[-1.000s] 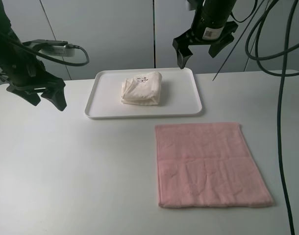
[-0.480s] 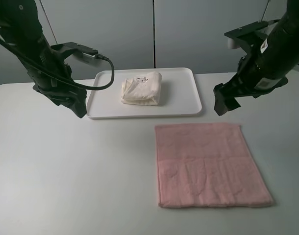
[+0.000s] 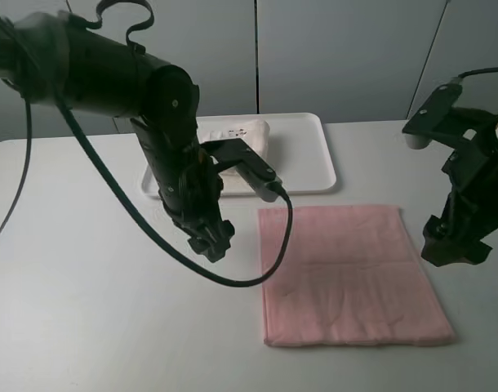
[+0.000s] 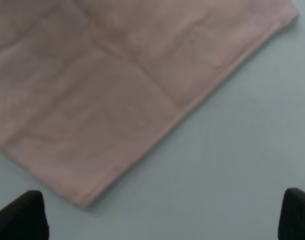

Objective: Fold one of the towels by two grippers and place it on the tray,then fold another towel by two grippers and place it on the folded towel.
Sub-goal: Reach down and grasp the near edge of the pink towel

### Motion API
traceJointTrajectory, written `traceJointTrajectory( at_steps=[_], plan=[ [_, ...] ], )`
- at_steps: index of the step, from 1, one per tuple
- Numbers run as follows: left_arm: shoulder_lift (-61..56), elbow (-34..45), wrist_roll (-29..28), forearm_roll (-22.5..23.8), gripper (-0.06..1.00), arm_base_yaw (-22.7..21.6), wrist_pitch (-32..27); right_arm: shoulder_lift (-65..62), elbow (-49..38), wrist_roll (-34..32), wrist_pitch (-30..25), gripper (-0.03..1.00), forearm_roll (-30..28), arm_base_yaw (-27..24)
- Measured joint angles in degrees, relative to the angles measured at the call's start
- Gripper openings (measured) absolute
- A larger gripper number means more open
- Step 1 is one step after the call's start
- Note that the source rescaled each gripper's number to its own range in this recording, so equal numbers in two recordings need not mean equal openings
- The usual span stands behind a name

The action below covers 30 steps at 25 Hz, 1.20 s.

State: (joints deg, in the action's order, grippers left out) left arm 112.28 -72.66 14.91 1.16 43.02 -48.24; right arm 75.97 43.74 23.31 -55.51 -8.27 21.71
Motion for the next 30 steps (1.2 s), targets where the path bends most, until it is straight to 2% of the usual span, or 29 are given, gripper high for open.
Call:
traceJointTrajectory(
  at_steps=[3, 7, 10, 14, 17, 22, 30],
  plan=[
    [1.27, 0.0, 2.0, 0.26, 0.96, 4.74, 2.66, 0.0, -0.3, 13.3, -3.12, 1.0, -1.84, 0.0],
    [1.76, 0.0, 4.83, 0.38, 0.96, 9.13, 4.47, -0.11, -3.83, 20.92, -2.99, 1.0, -3.99, 0.0],
    [1.76, 0.0, 5.84, 0.38, 0.96, 10.69, 4.62, -0.11, -8.48, 24.79, 1.84, 1.0, -3.01, 0.0],
    [1.76, 0.0, 6.07, -0.16, 0.96, 11.18, 4.62, -0.14, -14.6, 32.19, 9.03, 1.0, 2.58, 0.0],
    [1.76, 0.0, 6.07, -0.64, 0.96, 11.92, 4.62, -0.23, -17.18, 37.17, 12.31, 1.0, 5.94, 0.0],
    [2.91, 0.0, 6.07, -0.72, 0.96, 14.87, 4.66, -0.23, -18.71, 40.16, 13.6, 1.0, 6.35, 0.0],
    [4.8, 0.11, 6.55, -0.61, 0.96, 18.84, 4.76, -0.23, -19.03, 40.5, 14.14, 1.0, 5.88, 0.0]
  ],
)
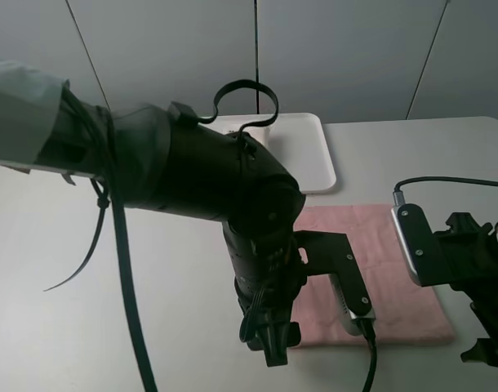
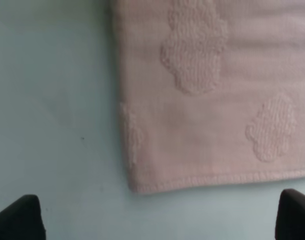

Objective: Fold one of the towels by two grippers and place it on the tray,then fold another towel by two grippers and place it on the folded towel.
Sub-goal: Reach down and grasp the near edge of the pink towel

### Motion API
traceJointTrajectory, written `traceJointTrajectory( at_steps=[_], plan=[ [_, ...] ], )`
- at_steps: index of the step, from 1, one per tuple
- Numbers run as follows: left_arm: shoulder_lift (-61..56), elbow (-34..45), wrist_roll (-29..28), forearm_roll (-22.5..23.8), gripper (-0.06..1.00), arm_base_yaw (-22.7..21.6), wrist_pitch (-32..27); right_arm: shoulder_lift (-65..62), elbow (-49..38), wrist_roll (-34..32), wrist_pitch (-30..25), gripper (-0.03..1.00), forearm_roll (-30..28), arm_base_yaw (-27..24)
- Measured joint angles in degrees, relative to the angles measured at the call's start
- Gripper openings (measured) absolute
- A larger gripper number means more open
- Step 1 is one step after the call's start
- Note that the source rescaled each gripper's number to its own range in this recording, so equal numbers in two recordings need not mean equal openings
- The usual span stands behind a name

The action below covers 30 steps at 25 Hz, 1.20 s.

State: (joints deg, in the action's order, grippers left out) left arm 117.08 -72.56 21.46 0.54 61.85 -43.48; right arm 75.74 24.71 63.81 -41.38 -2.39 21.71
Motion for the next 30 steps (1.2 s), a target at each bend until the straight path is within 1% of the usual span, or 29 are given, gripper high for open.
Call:
traceJointTrajectory(
  at_steps=[4, 10, 15, 19, 30],
  plan=[
    [0.79, 0.0, 0.0, 0.12, 0.96, 0.59, 0.15, 0.0, -0.76, 0.0, 0.79, 1.0, -0.11, 0.0],
    [2.59, 0.0, -0.12, 0.12, 0.96, 0.71, 0.04, 0.0, -4.81, 0.34, 4.14, 1.0, -1.15, 0.0],
    [2.71, 0.23, -0.23, 0.12, 0.96, 2.75, 0.04, 0.0, -5.19, 0.99, 5.98, 1.0, -1.25, 0.0],
    [3.82, 0.33, -0.23, -0.11, 0.96, 3.91, 0.38, 0.0, -5.19, 1.57, 6.08, 1.0, -1.35, 0.0],
    [4.26, 0.33, -0.12, 0.12, 0.96, 4.06, 0.38, 0.0, -5.19, 2.71, 6.31, 1.0, -1.25, 0.0]
  ],
)
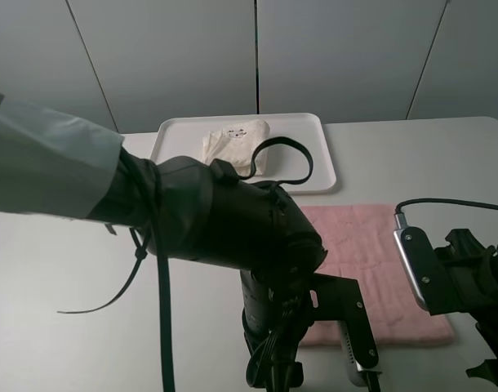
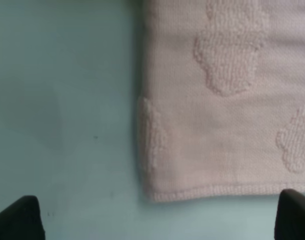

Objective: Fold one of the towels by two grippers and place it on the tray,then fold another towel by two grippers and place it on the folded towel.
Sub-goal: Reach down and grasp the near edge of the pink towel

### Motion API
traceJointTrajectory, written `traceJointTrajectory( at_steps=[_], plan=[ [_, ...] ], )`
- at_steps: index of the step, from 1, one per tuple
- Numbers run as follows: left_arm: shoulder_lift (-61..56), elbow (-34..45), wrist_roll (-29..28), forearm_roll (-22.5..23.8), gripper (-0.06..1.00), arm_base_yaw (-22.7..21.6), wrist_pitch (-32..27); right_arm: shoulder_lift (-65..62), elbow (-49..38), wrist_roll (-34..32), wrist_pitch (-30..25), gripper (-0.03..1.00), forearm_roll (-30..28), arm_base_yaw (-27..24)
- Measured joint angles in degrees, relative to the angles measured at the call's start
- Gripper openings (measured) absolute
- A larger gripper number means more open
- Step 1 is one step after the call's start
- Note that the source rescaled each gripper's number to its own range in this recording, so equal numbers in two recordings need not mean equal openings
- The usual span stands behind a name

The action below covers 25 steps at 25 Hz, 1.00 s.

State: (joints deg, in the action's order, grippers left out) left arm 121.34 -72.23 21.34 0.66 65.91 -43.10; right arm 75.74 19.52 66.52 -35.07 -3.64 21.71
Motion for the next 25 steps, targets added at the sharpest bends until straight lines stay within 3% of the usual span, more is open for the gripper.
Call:
traceJointTrajectory(
  at_steps=[5, 10, 25],
  plan=[
    [0.0, 0.0, -0.1, 0.0, 0.96, 0.0, 0.0, 0.0, -1.6, 0.61, 1.5, 1.0, 1.13, 0.0],
    [0.0, 0.0, -0.1, 0.0, 0.96, 0.0, 0.0, 0.42, -4.85, 3.09, 6.31, 1.0, 1.25, 0.0],
    [0.0, 0.0, -0.1, 0.0, 0.96, 0.0, 0.0, 8.02, -5.24, 4.81, 11.77, 1.0, 2.96, 0.0]
  ],
)
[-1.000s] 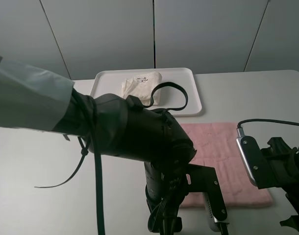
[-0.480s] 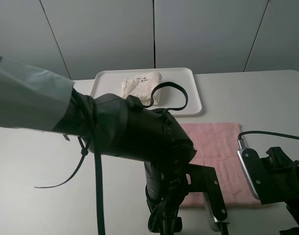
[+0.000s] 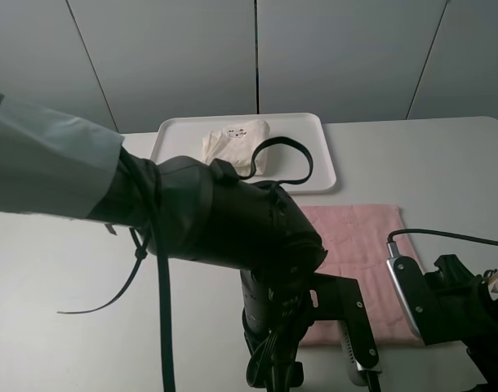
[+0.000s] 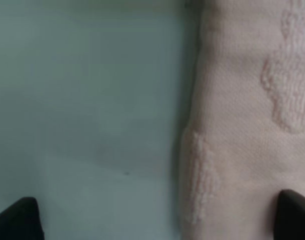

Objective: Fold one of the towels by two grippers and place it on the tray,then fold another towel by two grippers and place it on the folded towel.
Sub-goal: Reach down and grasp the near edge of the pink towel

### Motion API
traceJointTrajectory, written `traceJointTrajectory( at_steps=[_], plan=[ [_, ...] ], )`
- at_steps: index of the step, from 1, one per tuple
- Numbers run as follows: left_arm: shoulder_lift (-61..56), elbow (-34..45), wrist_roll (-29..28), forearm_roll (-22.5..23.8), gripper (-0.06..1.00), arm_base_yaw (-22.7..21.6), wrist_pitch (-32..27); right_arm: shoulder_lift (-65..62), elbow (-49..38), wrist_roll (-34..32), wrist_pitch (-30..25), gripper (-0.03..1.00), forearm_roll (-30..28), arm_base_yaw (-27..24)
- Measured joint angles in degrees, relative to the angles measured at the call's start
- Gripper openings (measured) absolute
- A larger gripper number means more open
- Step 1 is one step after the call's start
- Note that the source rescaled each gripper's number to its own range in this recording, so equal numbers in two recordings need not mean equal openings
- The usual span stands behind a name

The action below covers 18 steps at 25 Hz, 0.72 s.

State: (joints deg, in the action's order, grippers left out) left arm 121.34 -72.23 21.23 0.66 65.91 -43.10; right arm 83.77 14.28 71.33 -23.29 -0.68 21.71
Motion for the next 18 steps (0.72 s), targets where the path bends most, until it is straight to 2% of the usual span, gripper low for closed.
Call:
traceJointTrajectory(
  at_steps=[13, 16, 18],
  plan=[
    [0.0, 0.0, 0.0, 0.11, 0.96, 0.0, 0.0, 4.6, 0.32, 0.88, 1.69, 0.98, 0.0, 0.0],
    [0.0, 0.0, 0.0, 0.19, 0.96, 0.0, 0.0, 5.5, 0.66, 0.88, 1.79, 0.92, 0.0, 0.0],
    [0.0, 0.0, 0.0, 0.19, 0.96, 0.0, -0.11, 5.95, 1.07, 0.88, 2.01, 0.84, 0.0, 0.0]
  ],
)
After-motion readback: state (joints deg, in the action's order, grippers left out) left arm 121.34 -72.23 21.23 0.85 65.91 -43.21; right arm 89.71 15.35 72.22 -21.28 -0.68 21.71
